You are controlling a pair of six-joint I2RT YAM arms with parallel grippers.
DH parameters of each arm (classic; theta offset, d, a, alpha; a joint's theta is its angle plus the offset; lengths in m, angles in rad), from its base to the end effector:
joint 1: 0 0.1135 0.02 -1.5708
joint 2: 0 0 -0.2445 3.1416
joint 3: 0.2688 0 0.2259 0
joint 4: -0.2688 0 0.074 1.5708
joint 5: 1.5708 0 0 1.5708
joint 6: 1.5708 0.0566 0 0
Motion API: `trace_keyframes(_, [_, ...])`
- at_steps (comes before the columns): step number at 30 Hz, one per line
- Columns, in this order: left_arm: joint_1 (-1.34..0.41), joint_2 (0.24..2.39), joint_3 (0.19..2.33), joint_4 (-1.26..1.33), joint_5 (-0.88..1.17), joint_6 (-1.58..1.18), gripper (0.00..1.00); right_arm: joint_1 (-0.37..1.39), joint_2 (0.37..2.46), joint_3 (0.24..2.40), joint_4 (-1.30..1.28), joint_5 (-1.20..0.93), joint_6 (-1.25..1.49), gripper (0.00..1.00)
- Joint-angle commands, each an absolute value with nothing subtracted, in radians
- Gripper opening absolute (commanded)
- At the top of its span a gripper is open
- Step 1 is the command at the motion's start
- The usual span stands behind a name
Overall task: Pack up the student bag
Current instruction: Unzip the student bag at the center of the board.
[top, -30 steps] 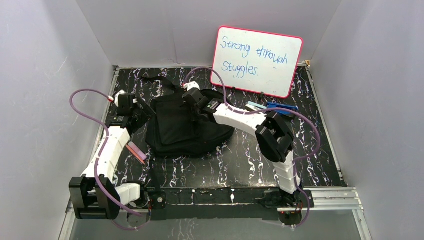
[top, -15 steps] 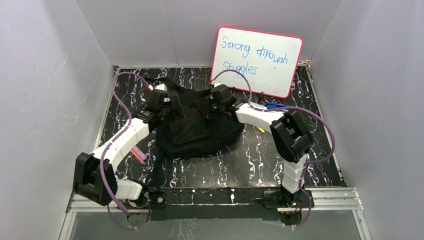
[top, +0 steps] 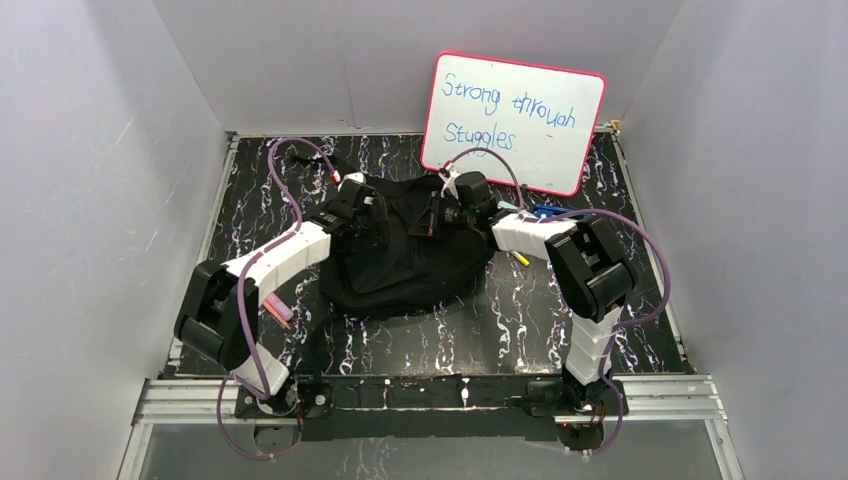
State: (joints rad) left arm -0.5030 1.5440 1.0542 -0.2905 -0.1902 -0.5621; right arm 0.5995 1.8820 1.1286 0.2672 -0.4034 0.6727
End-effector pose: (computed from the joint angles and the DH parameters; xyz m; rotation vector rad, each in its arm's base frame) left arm 0.2907 -0.1478 0.2172 -0.1630 2.3481 -0.3049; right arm 0.3228 0.2475 0.1821 -0.1923 2.2307 1.1610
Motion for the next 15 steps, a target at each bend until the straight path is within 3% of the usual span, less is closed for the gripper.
trace_keyframes(1, [-0.529, 1.566, 1.101, -0.262, -0.25, -0.588, 0.76, 0.605, 1.846, 1.101, 0.352, -0.522, 0.711, 0.0])
trace_keyframes(13, [-0.535, 1.624, 1.098, -0.32, -0.471, -0.621, 0.78, 0.605, 1.813, 1.151, 0.145, -0.306, 0.61, 0.04])
trace_keyframes(15, [-0.503, 1.593, 1.092, -0.285, -0.421, -0.595, 0.78, 0.605, 1.805, 1.168, 0.13, -0.294, 0.585, 0.04])
